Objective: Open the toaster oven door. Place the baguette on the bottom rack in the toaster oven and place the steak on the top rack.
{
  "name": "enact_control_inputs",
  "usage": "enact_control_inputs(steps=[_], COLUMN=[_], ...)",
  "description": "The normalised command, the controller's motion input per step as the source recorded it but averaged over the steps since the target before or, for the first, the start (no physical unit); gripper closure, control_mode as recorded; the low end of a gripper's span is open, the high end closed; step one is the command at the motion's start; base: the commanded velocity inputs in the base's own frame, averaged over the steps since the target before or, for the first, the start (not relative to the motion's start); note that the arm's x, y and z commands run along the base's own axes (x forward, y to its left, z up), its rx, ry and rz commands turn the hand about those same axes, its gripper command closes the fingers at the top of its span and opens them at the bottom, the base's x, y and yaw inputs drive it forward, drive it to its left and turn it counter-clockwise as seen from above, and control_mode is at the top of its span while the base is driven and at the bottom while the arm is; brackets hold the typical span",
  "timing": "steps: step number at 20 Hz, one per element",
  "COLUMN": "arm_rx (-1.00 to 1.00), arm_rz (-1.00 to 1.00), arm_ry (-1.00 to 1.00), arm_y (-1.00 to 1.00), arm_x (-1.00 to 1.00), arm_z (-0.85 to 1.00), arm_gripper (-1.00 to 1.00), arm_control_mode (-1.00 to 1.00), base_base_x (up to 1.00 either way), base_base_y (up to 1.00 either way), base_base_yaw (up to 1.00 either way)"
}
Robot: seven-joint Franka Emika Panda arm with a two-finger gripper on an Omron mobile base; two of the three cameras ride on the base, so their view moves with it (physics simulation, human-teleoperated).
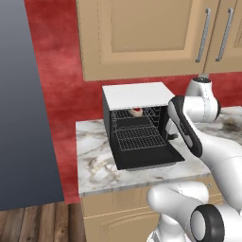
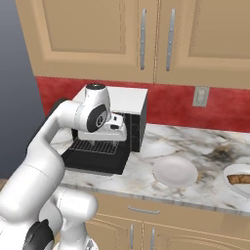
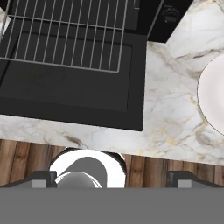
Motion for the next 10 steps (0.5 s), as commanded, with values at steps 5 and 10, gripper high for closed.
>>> enact_control_inputs(steps=[5,10], arm_rx=[0.00,0.00], arm_rz=[0.00,0.00], arm_ry=[0.00,0.00], arm_y=[0.00,0.00], arm_x=[0.00,0.00], arm_z=[0.00,0.00], arm_gripper=[-1.00,-1.00], arm_control_mode=[-1.00,-1.00], base_base_x=[0.00,0.00], base_base_y=[0.00,0.00], base_base_yaw=[0.00,0.00])
